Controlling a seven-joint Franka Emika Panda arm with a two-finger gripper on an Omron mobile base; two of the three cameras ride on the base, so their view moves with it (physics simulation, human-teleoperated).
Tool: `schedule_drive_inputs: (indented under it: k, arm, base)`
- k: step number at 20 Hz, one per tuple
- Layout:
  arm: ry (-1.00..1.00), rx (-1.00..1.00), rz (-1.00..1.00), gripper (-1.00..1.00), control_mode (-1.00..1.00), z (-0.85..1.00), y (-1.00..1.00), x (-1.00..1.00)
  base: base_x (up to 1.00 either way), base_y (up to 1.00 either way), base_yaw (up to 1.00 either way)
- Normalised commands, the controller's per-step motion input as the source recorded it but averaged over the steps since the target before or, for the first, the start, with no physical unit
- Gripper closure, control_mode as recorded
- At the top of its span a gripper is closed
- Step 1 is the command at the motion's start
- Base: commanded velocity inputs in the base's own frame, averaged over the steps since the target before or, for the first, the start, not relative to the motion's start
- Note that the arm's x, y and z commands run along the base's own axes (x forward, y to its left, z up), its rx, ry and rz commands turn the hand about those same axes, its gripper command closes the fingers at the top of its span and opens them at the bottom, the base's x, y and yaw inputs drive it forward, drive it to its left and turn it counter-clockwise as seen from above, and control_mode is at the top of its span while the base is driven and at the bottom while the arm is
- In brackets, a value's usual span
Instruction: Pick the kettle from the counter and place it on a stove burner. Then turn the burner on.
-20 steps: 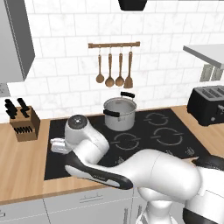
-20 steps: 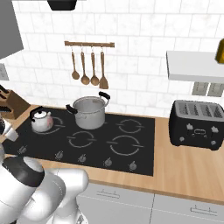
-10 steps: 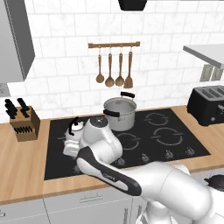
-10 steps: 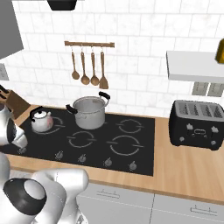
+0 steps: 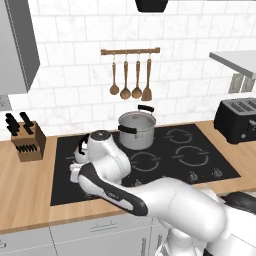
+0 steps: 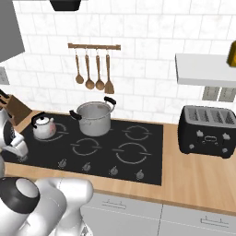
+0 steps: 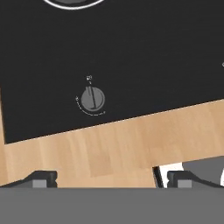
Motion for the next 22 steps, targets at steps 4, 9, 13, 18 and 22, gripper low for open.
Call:
schedule_drive_inputs:
  k: [4, 9, 13, 18, 22]
  arm:
    - [0.0, -0.05, 0.0, -1.0, -1.0, -0.09, 0.07, 0.13]
    - [0.0, -0.04, 0.0, -1.0, -1.0, -0.22, 0.03, 0.25]
    - [0.0, -0.03, 0.0, -1.0, -1.0, -0.33, 0.02, 0.23]
    - [0.0, -0.03, 0.0, -1.0, -1.0, -0.35, 0.04, 0.21]
    - [0.0, -0.03, 0.0, -1.0, -1.0, -0.35, 0.04, 0.19]
  base:
    - [0.0, 0.0, 0.0]
    - [0.0, 0.0, 0.0]
    - [0.0, 0.0, 0.0]
    - [0.0, 0.0, 0.0]
    - [0.0, 0.0, 0.0]
